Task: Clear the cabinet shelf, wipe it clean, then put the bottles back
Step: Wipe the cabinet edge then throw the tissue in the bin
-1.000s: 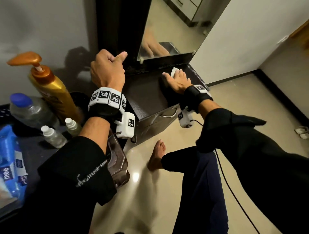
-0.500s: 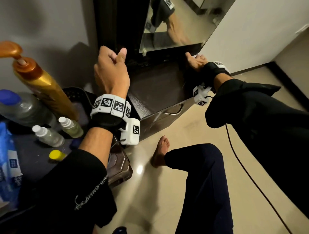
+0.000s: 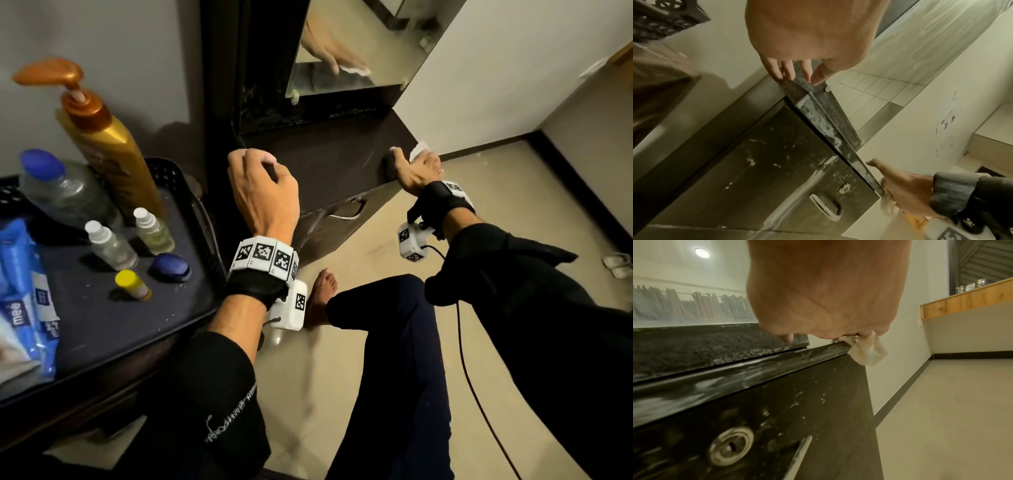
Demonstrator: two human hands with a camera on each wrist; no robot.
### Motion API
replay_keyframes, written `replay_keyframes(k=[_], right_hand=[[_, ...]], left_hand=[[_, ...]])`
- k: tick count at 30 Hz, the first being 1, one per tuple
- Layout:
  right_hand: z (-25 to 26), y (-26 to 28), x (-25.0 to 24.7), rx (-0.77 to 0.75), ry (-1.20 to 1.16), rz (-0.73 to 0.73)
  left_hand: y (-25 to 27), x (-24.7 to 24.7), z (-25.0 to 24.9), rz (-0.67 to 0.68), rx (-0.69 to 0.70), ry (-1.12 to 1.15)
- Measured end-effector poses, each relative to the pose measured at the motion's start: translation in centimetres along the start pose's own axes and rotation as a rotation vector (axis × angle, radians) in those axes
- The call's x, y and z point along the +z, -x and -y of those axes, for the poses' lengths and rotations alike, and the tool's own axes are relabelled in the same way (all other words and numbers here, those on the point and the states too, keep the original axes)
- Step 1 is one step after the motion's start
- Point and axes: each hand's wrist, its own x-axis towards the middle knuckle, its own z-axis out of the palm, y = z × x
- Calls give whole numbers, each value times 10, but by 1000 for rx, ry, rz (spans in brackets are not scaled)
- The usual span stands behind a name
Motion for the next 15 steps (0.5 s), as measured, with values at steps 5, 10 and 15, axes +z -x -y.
replay_keyframes(k=[5,10,15], right_hand=[[11,42,5,-84,-10,-24],[43,123,33,-478,-49,-121],[63,182,50,-832,-39,-23]], left_hand=[[17,-12,13,81,26,52],[22,-13,22,120,12,108],[18,-13,31,142,38,103]])
